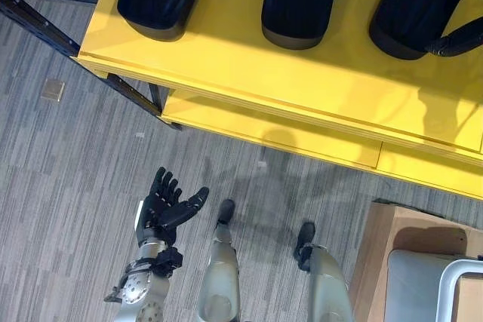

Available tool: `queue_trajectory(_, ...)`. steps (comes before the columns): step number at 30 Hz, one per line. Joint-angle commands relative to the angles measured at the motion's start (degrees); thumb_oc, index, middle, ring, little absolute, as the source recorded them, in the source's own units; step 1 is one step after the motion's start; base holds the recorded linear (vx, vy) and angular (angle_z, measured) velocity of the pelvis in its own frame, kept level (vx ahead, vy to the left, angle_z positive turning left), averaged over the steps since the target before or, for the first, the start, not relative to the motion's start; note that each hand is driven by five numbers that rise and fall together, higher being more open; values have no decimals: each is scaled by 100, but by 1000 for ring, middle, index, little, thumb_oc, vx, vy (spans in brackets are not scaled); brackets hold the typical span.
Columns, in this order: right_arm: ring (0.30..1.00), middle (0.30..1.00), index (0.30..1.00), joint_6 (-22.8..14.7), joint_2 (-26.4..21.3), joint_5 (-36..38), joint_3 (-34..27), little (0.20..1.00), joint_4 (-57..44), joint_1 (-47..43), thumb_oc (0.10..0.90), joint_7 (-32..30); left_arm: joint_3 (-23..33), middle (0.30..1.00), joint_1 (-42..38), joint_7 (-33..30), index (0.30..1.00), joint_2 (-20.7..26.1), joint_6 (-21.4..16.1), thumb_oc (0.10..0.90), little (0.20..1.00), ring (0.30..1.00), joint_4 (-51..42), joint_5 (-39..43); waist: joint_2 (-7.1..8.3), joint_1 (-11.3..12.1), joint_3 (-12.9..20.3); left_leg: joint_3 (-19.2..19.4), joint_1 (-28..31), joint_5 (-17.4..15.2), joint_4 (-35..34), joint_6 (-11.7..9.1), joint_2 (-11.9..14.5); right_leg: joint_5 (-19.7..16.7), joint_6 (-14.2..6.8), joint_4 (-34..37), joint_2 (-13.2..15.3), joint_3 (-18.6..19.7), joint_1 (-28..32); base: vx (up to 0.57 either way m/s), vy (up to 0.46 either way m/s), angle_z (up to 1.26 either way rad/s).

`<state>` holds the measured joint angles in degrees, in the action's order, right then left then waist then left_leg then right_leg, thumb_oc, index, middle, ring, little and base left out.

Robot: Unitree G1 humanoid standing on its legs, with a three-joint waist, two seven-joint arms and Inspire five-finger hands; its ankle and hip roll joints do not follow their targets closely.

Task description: Move parts from the plastic box to the shelf.

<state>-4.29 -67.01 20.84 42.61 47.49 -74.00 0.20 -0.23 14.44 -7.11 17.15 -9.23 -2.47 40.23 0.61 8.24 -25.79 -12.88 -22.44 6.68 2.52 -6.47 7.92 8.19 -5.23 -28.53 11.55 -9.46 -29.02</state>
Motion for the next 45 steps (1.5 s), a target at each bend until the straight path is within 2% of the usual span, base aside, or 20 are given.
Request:
queue_trajectory(1,1000,1000,1000,-220,-367,209,437,1000,104,-1316,900,-351,66,1000,13,-58,1000,360,-596,900,1000,1000,-680,52,159,132,126,308,633,-48,-375,1,457,-176,-68,543,-62,17,267,26,-35,-10)
queue_trajectory(12,1000,1000,1000,-212,4,434,639,1000,660,-1759,900,-357,-40,1000,-97,-147,1000,332,-663,900,1000,1000,-706,81,132,170,-59,277,543,-74,-344,7,449,-63,-61,257,-45,42,48,8,-5,-1)
queue_trajectory(16,1000,1000,1000,-242,86,553,539,1000,686,-1767,900,-415,-34,1000,-158,-199,1000,312,-690,900,1000,1000,-693,76,146,187,-106,268,534,-81,-341,7,445,-43,-55,182,-53,44,-8,0,0,0)
queue_trajectory(20,1000,1000,1000,-286,240,977,383,1000,792,-1834,900,-440,-61,1000,-206,-259,1000,293,-754,900,1000,1000,-695,131,149,210,-153,231,534,-79,-376,11,443,-3,-44,90,-44,29,-101,0,0,0)
queue_trajectory(26,1000,1000,1000,-284,302,886,551,1000,818,-2016,900,-467,-61,1000,-248,-292,1000,292,-762,900,1000,1000,-669,121,170,216,-192,247,534,-72,-402,-1,457,-8,-48,35,-44,41,-159,3,6,2)
queue_trajectory(35,1000,1000,1000,-284,285,692,766,1000,406,-2153,900,-516,32,1000,-238,-329,1000,303,-782,900,1000,1000,-670,153,267,150,-208,258,644,-143,-382,8,456,-5,-51,24,-45,51,-104,-1,6,1)
queue_trajectory(45,1000,1000,1000,-277,-14,604,1102,1000,-84,-2423,900,-529,133,1000,-228,-352,1000,356,-766,900,1000,1000,-713,133,486,37,-137,285,743,-208,-369,8,468,-72,-72,103,-71,75,-9,-3,4,-1)
